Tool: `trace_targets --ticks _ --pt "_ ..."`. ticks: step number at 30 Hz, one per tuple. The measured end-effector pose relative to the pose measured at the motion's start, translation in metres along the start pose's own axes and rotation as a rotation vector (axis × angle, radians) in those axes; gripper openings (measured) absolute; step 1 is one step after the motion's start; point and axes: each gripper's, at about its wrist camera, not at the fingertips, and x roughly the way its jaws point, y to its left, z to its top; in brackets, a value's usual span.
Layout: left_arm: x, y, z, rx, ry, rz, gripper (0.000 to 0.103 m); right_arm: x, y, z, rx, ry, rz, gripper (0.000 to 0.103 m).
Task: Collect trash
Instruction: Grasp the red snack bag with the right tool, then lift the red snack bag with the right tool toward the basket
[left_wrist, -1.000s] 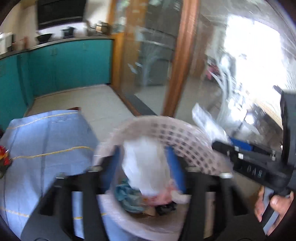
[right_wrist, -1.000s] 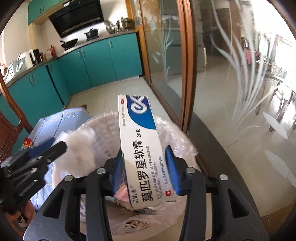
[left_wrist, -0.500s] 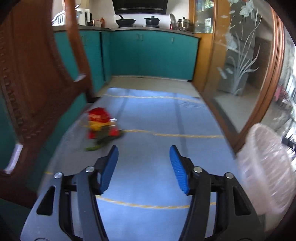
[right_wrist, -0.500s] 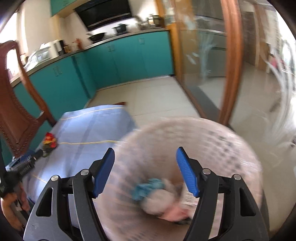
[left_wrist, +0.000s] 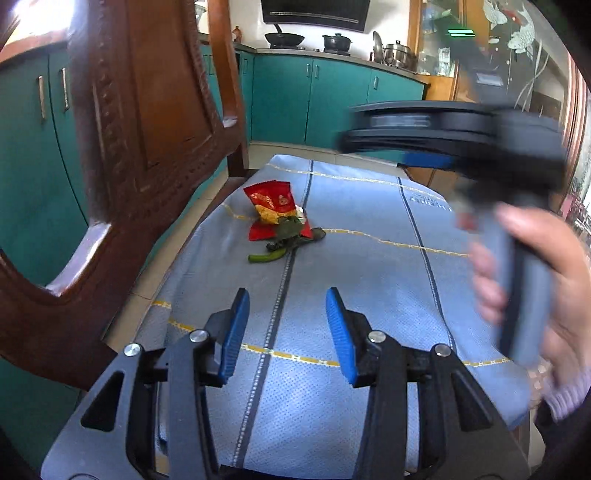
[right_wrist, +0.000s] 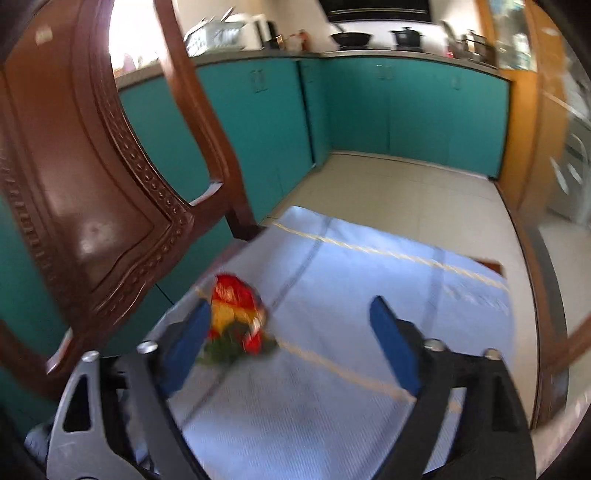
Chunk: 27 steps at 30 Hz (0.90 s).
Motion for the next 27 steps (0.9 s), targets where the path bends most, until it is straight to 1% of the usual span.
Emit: trace_targets --ticks 4,6,7,9,10,11,12,13,14,15,16,17,20,24,27 --pt "0.003 0.011 -0.001 -0.032 0.019 -0.013 0.044 0.052 0.019 0.015 -0.031 0.092 0.055 0.090" --pt "0.001 0.011 -0.001 -0.032 0.015 -0.013 0.044 0.071 0.023 0.014 -0.031 0.128 0.050 0.090" --pt "0.000 0.010 -0.001 -0.022 0.007 -0.012 0.044 0.082 0.023 0.012 -0.020 0.153 0.032 0.090" --pt "-0.001 0.006 -0.002 0.003 0.000 -0.013 0.044 0.093 0.022 0.008 -0.003 0.180 0.040 0.090" --pt "0.000 0.006 -0.002 0.006 0.001 -0.016 0.044 0.099 0.022 0.004 -0.003 0.194 0.041 0.086" --pt "0.000 0.006 -0.002 0.003 0.003 -0.019 0.044 0.101 0.023 0.001 -0.010 0.198 0.033 0.073" --pt "0.001 0.008 -0.001 -0.005 0.005 -0.023 0.044 0.101 0.022 -0.003 -0.018 0.204 0.023 0.063" --pt "-0.001 0.009 -0.001 -0.012 0.003 -0.027 0.044 0.102 0.021 -0.006 -0.015 0.215 0.022 0.042" --pt "-0.003 0.010 -0.001 -0.020 0.000 -0.031 0.044 0.103 0.019 -0.009 0.003 0.227 0.053 0.020" --pt "-0.003 0.011 -0.001 -0.024 -0.003 -0.034 0.044 0.104 0.020 -0.011 0.010 0.234 0.075 0.016" --pt "-0.004 0.011 -0.001 -0.024 -0.003 -0.033 0.044 0.103 0.020 -0.013 0.009 0.237 0.092 0.016" --pt "-0.004 0.011 -0.001 -0.023 0.000 -0.032 0.044 0.100 0.021 -0.014 -0.002 0.230 0.088 0.013" --pt "-0.003 0.011 -0.001 -0.024 0.003 -0.031 0.044 0.085 0.019 -0.019 -0.008 0.208 0.079 0.012" --pt "-0.006 0.012 -0.001 -0.024 0.002 -0.027 0.044 0.051 0.010 -0.023 0.012 0.153 0.055 0.012" --pt "-0.005 0.011 -0.001 -0.023 0.003 -0.027 0.044 0.016 -0.001 -0.034 0.022 0.119 0.024 0.012"
